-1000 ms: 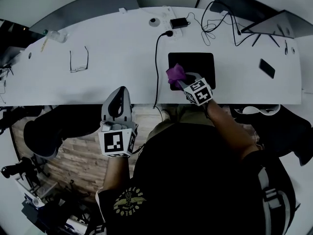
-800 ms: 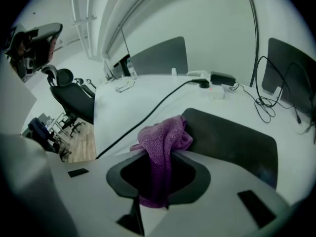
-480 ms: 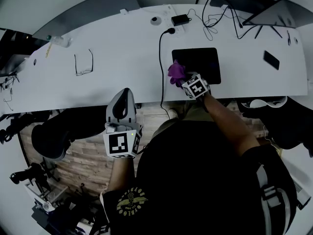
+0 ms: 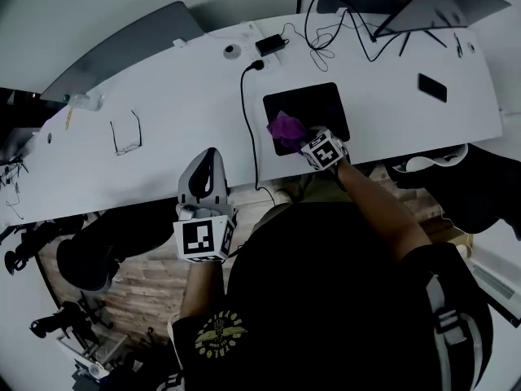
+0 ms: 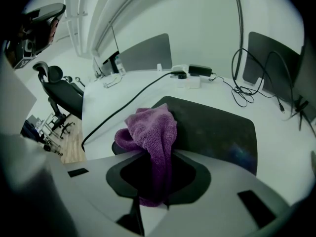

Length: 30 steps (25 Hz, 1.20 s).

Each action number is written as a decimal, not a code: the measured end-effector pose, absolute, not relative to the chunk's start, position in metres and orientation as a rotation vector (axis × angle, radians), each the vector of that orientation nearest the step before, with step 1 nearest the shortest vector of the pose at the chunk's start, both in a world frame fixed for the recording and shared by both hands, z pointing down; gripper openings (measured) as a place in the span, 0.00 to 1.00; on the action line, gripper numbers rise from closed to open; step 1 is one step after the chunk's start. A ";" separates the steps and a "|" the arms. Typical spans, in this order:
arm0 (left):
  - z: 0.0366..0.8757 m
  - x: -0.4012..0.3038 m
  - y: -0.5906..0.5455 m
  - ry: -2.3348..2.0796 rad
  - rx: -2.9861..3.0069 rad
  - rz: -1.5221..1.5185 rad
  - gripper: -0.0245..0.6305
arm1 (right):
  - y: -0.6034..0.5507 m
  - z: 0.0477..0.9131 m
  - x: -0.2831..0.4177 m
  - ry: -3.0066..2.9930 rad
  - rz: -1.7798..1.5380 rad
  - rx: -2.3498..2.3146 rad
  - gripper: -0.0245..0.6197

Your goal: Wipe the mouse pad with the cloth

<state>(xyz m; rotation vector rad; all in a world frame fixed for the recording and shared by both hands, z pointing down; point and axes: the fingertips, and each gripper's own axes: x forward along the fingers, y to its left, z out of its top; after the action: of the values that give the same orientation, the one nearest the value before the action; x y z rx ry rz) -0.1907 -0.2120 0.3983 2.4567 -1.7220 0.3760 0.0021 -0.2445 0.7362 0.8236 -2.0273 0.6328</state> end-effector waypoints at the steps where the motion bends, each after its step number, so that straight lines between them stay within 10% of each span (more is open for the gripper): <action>1: 0.398 -0.185 -0.216 -1.710 2.469 0.375 0.04 | -0.245 0.737 0.010 -2.019 0.639 0.834 0.18; 30: 0.327 -0.143 -0.282 -1.792 2.572 0.250 0.04 | -0.267 0.623 0.140 -2.226 0.761 1.049 0.18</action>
<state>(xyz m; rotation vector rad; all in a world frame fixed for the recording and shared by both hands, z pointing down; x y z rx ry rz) -0.1429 -0.2821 0.3273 2.5720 -1.7919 0.2496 0.1398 -0.2667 0.6234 1.0493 -2.2259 0.7614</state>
